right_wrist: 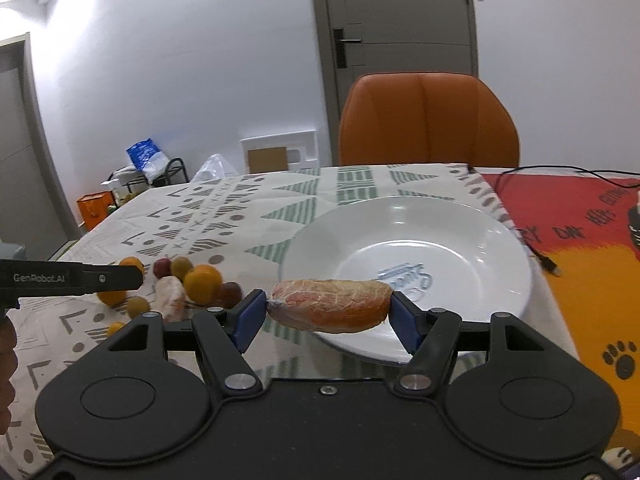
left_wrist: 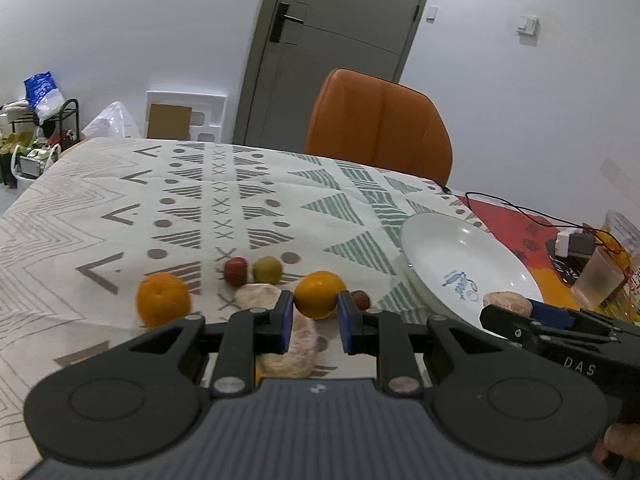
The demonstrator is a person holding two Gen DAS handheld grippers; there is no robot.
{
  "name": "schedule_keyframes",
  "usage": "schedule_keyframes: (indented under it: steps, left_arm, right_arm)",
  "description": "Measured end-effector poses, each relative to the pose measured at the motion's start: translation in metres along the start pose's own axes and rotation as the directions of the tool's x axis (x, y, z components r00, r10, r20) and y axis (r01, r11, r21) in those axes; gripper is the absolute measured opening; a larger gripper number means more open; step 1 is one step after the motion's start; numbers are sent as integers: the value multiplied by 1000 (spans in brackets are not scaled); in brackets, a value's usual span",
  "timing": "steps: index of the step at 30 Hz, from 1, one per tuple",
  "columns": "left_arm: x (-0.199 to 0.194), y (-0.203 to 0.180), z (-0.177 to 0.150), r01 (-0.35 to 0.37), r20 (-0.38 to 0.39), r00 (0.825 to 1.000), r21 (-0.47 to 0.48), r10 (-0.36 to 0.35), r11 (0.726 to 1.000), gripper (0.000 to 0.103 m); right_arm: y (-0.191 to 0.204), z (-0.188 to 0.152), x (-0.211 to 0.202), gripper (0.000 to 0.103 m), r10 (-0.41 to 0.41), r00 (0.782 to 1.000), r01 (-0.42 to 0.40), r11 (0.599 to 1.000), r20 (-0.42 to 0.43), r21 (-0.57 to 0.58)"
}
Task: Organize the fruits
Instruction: 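Carry the small orange with the left tool while the right tool carries the pomelo segment to the plate, then open the right tool over the plate while the left tool drops the small orange in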
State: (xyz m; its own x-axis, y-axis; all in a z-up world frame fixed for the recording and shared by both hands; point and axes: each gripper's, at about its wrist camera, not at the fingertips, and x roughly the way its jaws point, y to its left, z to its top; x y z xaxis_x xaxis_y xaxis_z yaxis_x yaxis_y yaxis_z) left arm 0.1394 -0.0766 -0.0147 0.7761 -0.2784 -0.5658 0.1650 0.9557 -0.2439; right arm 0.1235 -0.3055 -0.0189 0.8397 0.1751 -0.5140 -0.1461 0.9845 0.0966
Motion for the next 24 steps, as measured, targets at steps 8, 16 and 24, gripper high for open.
schedule_keyframes:
  steps: [8, 16, 24]
  left_arm:
    - [8, -21, 1, 23, -7, 1000, 33, -23, 999, 22]
    - [19, -40, 3, 34, -16, 999, 70, -33, 997, 22]
    - [28, -60, 6, 59, -21, 998, 102, -57, 993, 22]
  right_arm:
    - [-23, -4, -1, 64, -48, 999, 48, 998, -3, 29]
    - [-40, -6, 0, 65, -90, 996, 89, 995, 6, 45]
    - [-49, -10, -5, 70, -110, 993, 108, 993, 33, 50]
